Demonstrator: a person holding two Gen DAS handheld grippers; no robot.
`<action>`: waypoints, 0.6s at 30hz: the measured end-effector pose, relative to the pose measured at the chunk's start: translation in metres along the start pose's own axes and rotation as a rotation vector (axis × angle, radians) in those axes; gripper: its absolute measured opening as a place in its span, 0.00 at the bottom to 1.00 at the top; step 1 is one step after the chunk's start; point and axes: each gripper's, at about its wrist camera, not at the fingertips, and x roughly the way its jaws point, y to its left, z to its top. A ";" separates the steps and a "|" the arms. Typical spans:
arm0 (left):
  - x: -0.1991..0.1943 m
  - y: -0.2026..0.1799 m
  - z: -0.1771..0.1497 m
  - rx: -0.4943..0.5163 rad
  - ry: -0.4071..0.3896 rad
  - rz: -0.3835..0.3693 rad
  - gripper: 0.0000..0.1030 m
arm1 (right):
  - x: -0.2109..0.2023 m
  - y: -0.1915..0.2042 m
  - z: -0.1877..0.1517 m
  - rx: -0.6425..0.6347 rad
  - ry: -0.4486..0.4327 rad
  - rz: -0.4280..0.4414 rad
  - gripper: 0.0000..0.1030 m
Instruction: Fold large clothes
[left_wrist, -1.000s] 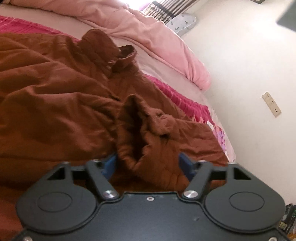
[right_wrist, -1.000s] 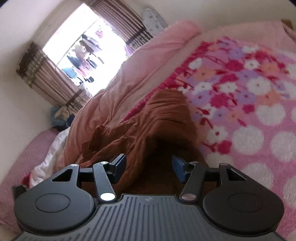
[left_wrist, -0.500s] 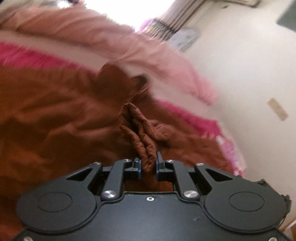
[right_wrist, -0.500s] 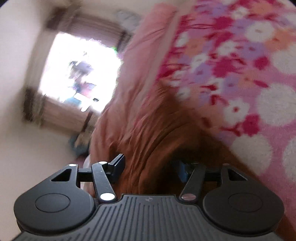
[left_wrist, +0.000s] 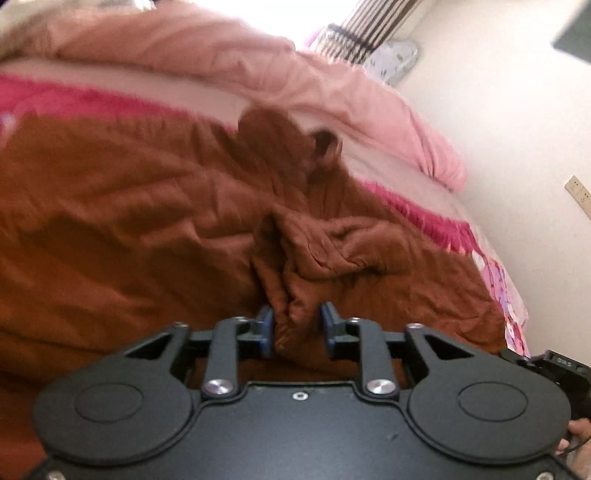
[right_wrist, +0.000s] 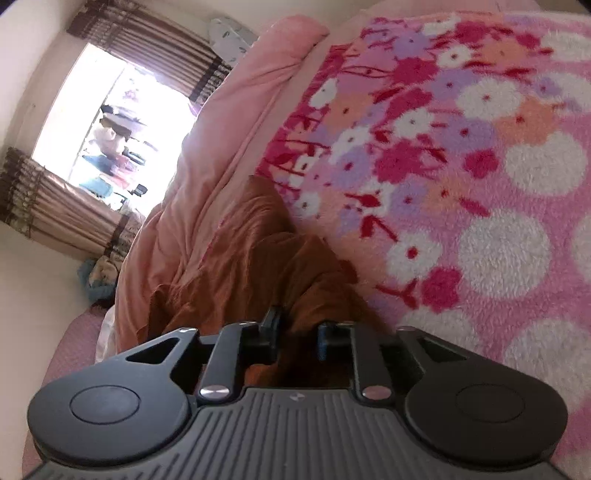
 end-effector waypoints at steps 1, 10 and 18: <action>-0.017 -0.002 0.001 0.021 -0.036 0.020 0.24 | -0.009 0.004 0.001 -0.015 0.005 -0.014 0.38; -0.024 -0.040 0.013 0.152 -0.091 -0.080 0.33 | -0.056 0.069 -0.010 -0.350 -0.199 -0.074 0.48; 0.041 -0.023 -0.007 0.125 0.028 -0.003 0.33 | 0.021 0.075 -0.010 -0.516 -0.092 -0.115 0.47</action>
